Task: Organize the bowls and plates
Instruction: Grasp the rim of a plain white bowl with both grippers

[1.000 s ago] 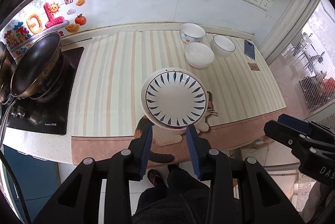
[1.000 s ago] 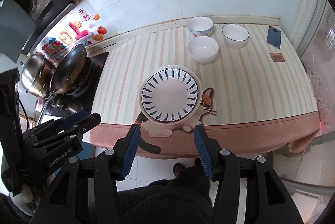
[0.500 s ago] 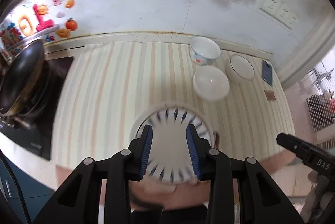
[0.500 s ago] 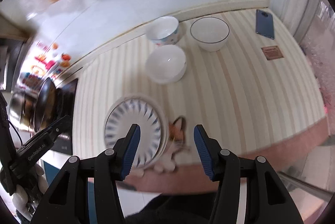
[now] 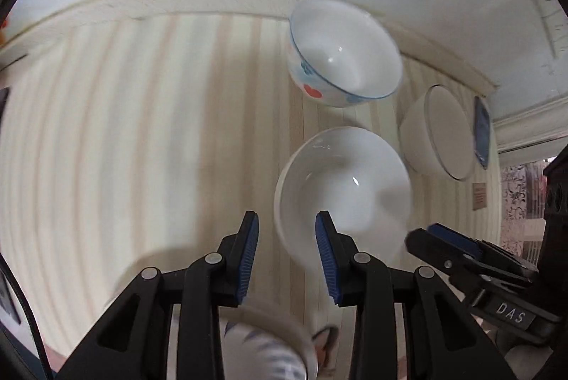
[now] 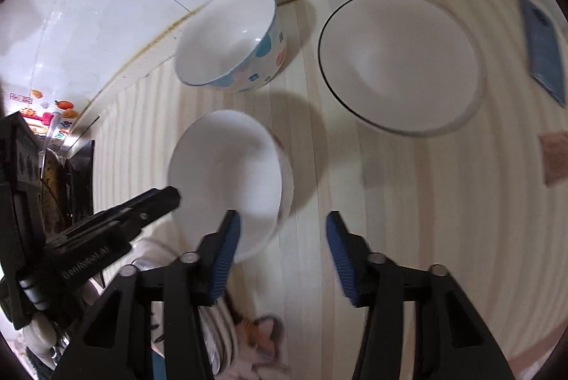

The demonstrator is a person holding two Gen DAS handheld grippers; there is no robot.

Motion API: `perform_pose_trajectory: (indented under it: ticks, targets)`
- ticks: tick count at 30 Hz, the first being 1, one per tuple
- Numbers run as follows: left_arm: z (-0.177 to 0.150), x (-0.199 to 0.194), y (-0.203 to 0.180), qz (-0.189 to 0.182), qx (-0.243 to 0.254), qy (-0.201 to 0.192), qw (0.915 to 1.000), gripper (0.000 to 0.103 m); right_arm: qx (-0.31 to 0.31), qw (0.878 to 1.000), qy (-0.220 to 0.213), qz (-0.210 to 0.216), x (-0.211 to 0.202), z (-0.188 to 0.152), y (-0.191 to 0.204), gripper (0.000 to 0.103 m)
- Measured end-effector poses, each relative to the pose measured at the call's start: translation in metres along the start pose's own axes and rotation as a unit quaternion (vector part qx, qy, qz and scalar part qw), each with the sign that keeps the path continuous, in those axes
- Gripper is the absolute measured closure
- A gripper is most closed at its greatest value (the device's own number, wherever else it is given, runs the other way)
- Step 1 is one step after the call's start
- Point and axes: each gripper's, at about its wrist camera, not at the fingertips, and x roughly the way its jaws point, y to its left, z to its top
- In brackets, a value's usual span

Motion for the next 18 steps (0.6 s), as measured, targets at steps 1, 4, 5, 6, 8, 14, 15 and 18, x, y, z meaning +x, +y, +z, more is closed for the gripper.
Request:
perform_pose_trajectory:
  ticks: [1, 4, 5, 6, 8, 14, 15, 18]
  targets:
    - [0.004, 0.006, -0.001, -0.002, 0.002, 0.006, 1.0, 0.073, -0.004, 1.0, 0.002, 0.001, 0.006, 0.003, 0.0, 0.077]
    - [0.009, 0.016, -0.006, 0.004, 0.008, 0.004, 1.0, 0.08, -0.011, 1.0, 0.013, 0.0, 0.024, 0.011, -0.001, 0.09]
    - [0.011, 0.016, -0.006, 0.007, 0.011, 0.002, 0.9999, 0.08, -0.017, 1.0, 0.007, -0.004, 0.025, 0.013, 0.0, 0.09]
    - [0.013, 0.015, -0.007, 0.009, 0.014, 0.001, 0.9999, 0.08, -0.021, 1.0, 0.005, -0.008, 0.025, 0.013, 0.001, 0.09]
    - [0.012, 0.014, -0.008, 0.014, 0.017, -0.001, 0.9998, 0.08, -0.017, 1.0, 0.007, -0.003, 0.025, 0.013, 0.001, 0.091]
    - [0.001, 0.002, -0.02, 0.014, 0.037, -0.004, 0.9992, 0.08, -0.015, 1.0, 0.004, 0.001, 0.0, -0.002, 0.0, 0.091]
    - [-0.002, -0.001, -0.023, 0.012, 0.041, -0.004, 0.9991, 0.08, -0.015, 1.0, 0.003, 0.002, -0.007, -0.007, -0.001, 0.091]
    - [-0.016, -0.012, -0.034, 0.007, 0.056, -0.007, 0.9984, 0.08, -0.017, 1.0, 0.0, -0.002, -0.026, -0.025, -0.005, 0.091]
